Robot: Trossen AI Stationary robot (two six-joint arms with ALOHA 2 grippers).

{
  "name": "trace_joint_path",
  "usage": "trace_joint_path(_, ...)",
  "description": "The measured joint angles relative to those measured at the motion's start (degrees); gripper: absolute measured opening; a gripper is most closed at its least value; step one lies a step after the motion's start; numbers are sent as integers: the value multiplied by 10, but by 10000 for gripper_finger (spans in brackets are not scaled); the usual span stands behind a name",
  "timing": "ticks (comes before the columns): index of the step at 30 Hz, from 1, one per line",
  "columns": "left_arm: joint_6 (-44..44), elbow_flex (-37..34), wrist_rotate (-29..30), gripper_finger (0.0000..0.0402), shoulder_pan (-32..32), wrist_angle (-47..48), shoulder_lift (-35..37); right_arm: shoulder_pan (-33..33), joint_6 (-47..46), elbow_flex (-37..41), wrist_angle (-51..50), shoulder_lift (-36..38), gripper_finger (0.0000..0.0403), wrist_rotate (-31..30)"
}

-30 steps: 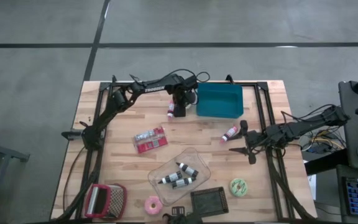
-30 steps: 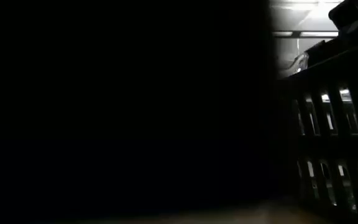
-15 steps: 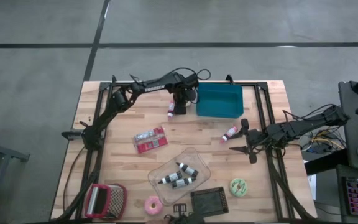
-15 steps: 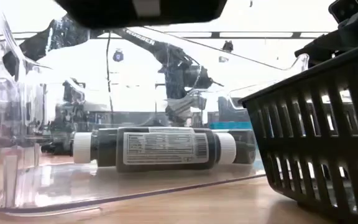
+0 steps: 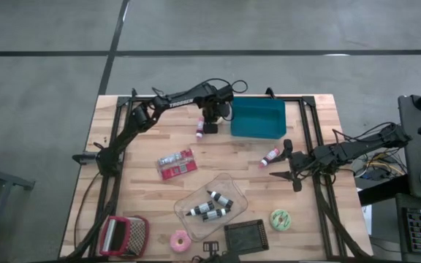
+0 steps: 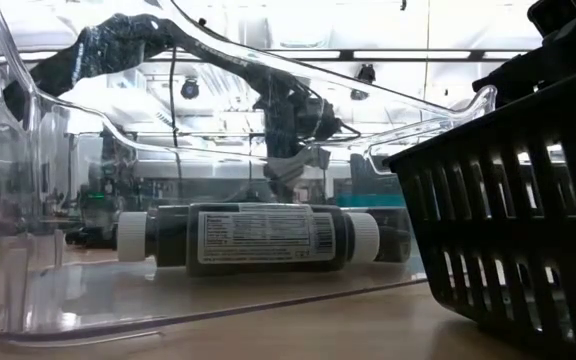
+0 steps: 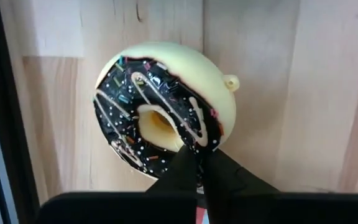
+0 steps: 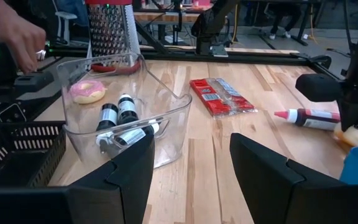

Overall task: Pick & Place Food Item
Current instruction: Put the black donut into the black basket

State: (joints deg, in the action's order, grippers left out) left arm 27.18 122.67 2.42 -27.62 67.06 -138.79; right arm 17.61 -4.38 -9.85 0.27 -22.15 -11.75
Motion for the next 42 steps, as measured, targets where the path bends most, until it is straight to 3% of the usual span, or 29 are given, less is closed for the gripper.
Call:
trace_joint_path(9, -3, 0, -2, 2, 10, -10, 47, 0, 3, 2, 9, -1, 208, 0)
trace_joint_path(24, -13, -17, -160, 0, 64, -32, 154, -1, 70, 48, 112, -21, 208, -28)
trace_joint_path(29, -11, -64, -190, 0, 102, -40, 183, 0, 84, 52, 123, -65, 207, -63)
trace_joint_path(35, -13, -155, -204, 0, 154, -102, 239, 0, 82, 49, 228, -125, 211, -63)
trace_joint_path(42, -40, -263, -246, 0, 189, -211, 315, -1, 84, 26, 296, -218, 260, -63)
